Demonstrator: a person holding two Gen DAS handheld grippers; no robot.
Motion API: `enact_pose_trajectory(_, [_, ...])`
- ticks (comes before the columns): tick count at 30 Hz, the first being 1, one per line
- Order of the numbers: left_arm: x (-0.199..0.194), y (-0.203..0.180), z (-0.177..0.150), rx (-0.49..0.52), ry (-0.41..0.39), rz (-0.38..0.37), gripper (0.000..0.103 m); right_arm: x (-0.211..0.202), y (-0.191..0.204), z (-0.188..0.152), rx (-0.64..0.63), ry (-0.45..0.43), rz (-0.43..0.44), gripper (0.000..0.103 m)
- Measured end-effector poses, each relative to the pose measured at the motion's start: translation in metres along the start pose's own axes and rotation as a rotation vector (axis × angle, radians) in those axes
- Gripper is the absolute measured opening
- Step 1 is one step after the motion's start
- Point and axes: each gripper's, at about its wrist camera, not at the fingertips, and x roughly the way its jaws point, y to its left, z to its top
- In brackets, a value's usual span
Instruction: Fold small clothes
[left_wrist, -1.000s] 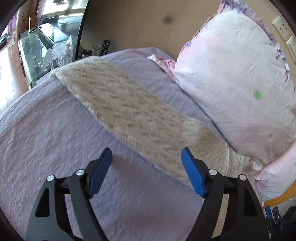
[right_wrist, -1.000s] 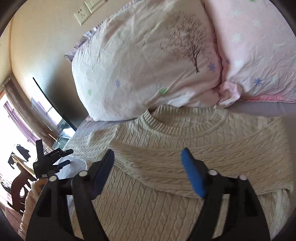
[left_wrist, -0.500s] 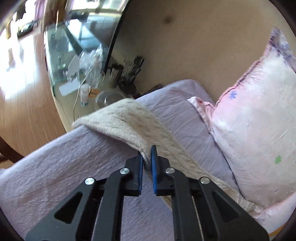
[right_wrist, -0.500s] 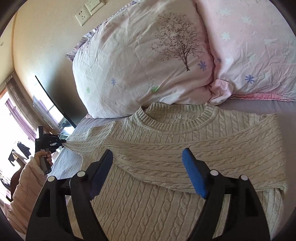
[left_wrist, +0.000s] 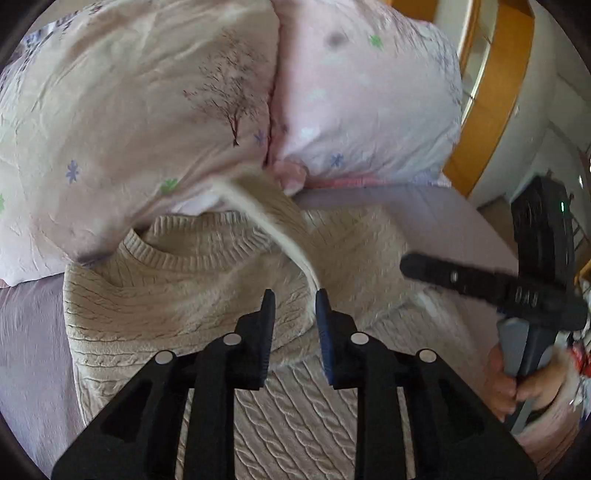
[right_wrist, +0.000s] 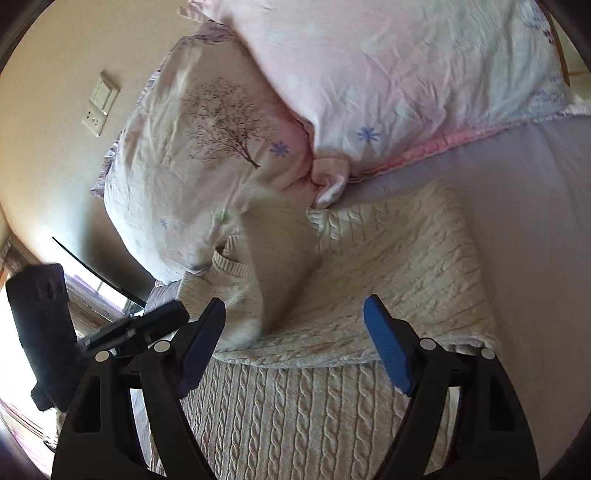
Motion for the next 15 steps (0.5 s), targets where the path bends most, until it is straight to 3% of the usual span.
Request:
enact_pose_trajectory(2, [-0.007, 0.017, -0.014, -0.044, 0.000, 0.012, 0.034, 0.006, -0.013, 0.003, 0.037, 0.030, 0.006, 0.074])
enact_pose_trajectory(4, [-0.022, 0.046, -0.029, -0.122, -0.003, 0.029, 0.040, 0.020, -0.019, 0.006, 0.060, 0.062, 0.009, 0.062])
enact_pose_trajectory(9, [-0.049, 0.100, -0.054, -0.238, 0.012, 0.154, 0.045, 0.057, -0.027, 0.028, 0.131, 0.069, -0.074, 0.060])
enact_pose_trajectory(14, [-0.075, 0.142, -0.085, -0.347, 0.006, 0.233, 0.052, 0.097, -0.023, 0.057, 0.163, 0.062, -0.103, 0.060])
enact_pose_trajectory(15, [-0.076, 0.147, -0.089, -0.364, 0.010, 0.236, 0.052, 0.106, -0.022, 0.060, 0.160, 0.062, -0.109, 0.046])
